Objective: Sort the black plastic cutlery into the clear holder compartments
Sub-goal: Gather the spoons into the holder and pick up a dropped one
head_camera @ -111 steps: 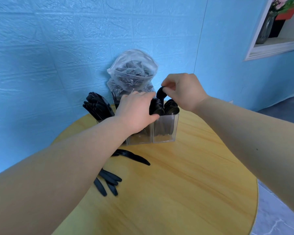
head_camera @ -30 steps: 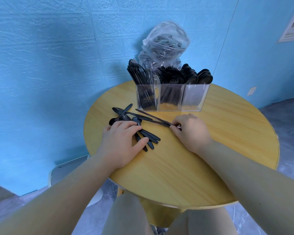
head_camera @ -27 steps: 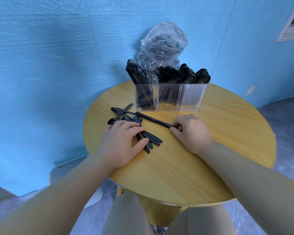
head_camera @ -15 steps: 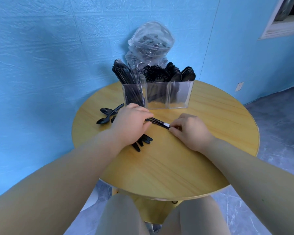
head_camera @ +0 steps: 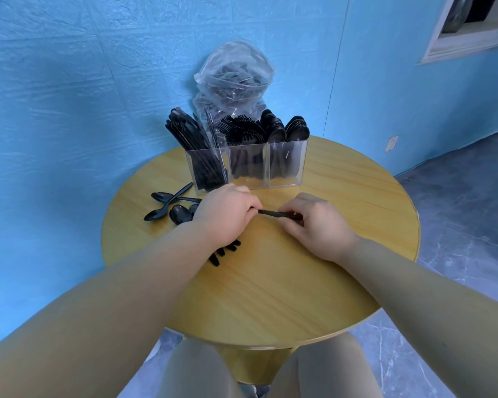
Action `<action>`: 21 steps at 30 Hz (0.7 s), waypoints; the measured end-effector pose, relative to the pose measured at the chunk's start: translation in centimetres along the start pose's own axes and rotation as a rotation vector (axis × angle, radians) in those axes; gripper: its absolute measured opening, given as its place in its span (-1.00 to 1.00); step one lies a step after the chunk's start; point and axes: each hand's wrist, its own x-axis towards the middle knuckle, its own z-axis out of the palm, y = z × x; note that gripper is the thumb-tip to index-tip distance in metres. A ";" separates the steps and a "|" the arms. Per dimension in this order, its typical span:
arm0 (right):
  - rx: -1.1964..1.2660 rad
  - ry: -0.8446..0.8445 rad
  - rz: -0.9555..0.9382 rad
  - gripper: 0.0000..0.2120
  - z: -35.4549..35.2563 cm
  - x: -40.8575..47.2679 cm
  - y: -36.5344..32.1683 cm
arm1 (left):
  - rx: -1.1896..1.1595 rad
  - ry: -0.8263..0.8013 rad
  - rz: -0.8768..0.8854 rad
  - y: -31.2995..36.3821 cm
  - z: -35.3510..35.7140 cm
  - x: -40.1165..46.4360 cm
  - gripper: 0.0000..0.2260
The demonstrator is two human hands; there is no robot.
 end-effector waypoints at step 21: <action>0.049 0.274 -0.086 -0.77 -4.5 5.1 -6.4 | -0.350 0.719 -0.380 -2.9 -14.5 -0.7 -0.91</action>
